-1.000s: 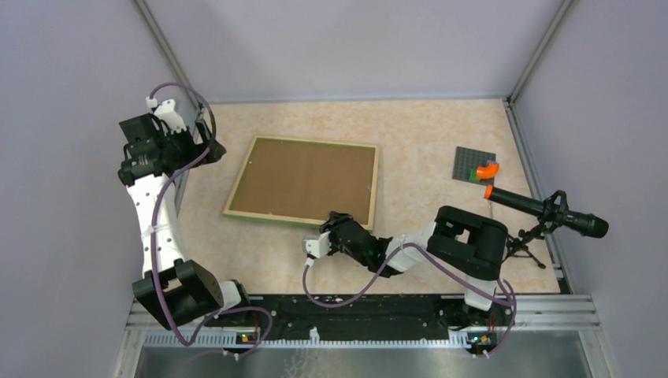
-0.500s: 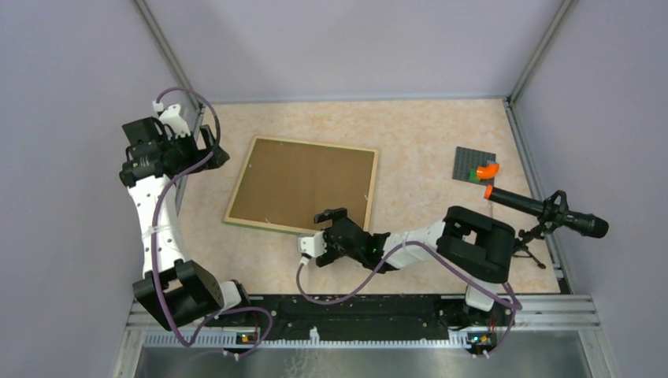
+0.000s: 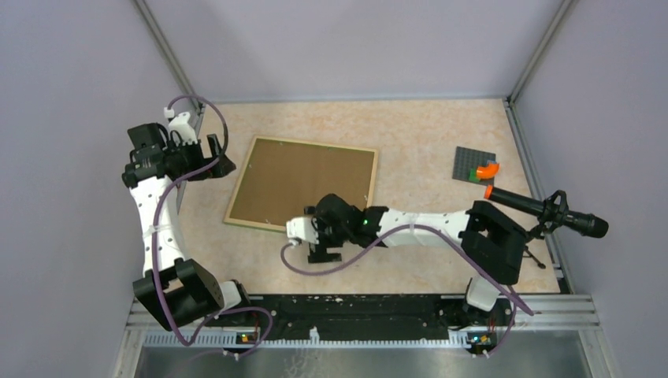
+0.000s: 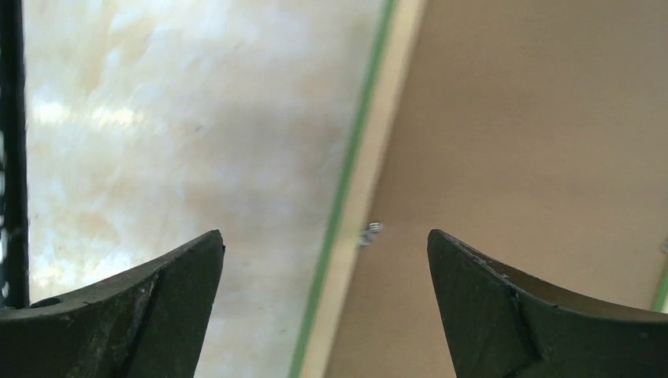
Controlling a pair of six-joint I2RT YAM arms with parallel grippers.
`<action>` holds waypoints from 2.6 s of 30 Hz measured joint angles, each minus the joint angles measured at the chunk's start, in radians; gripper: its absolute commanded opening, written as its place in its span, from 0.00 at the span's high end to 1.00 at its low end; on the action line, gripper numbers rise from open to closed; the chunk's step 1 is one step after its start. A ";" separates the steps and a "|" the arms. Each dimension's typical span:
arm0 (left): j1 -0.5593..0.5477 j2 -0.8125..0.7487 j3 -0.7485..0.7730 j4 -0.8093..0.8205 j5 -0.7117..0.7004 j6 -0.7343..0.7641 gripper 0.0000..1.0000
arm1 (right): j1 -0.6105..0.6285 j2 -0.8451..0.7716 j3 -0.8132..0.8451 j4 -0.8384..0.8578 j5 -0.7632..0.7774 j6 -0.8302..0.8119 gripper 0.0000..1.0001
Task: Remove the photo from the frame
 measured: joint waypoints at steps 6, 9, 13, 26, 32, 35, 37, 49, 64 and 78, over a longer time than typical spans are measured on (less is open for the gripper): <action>0.000 0.000 -0.035 -0.058 0.089 0.111 0.01 | -0.114 0.000 0.276 -0.174 -0.015 0.148 0.01; 0.000 0.000 -0.063 -0.073 0.132 0.158 0.01 | -0.175 0.000 0.395 -0.264 -0.004 0.210 0.01; -0.023 0.004 -0.100 -0.074 0.173 0.188 0.01 | -0.251 -0.002 0.519 -0.388 0.027 0.268 0.01; -0.328 0.132 -0.113 0.070 0.163 0.114 0.01 | -0.695 -0.030 0.841 -0.798 0.050 0.353 0.01; -0.349 0.154 -0.126 0.125 0.153 0.064 0.01 | -0.934 -0.005 0.973 -0.957 0.011 0.376 0.02; -0.356 0.153 -0.156 0.150 0.153 0.043 0.01 | -1.059 -0.003 0.974 -1.032 -0.016 0.378 0.05; -0.359 0.153 -0.174 0.154 0.153 0.031 0.01 | -1.152 -0.003 0.959 -1.076 -0.038 0.377 0.06; -0.365 0.122 -0.258 0.188 0.157 -0.016 0.01 | -1.374 0.042 0.830 -1.197 0.022 0.321 0.14; -0.365 0.120 -0.264 0.200 0.140 -0.031 0.01 | -1.447 0.171 0.618 -1.088 0.076 0.270 0.24; -0.365 0.121 -0.266 0.199 0.132 -0.032 0.01 | -1.450 0.180 0.454 -0.971 0.129 0.252 0.24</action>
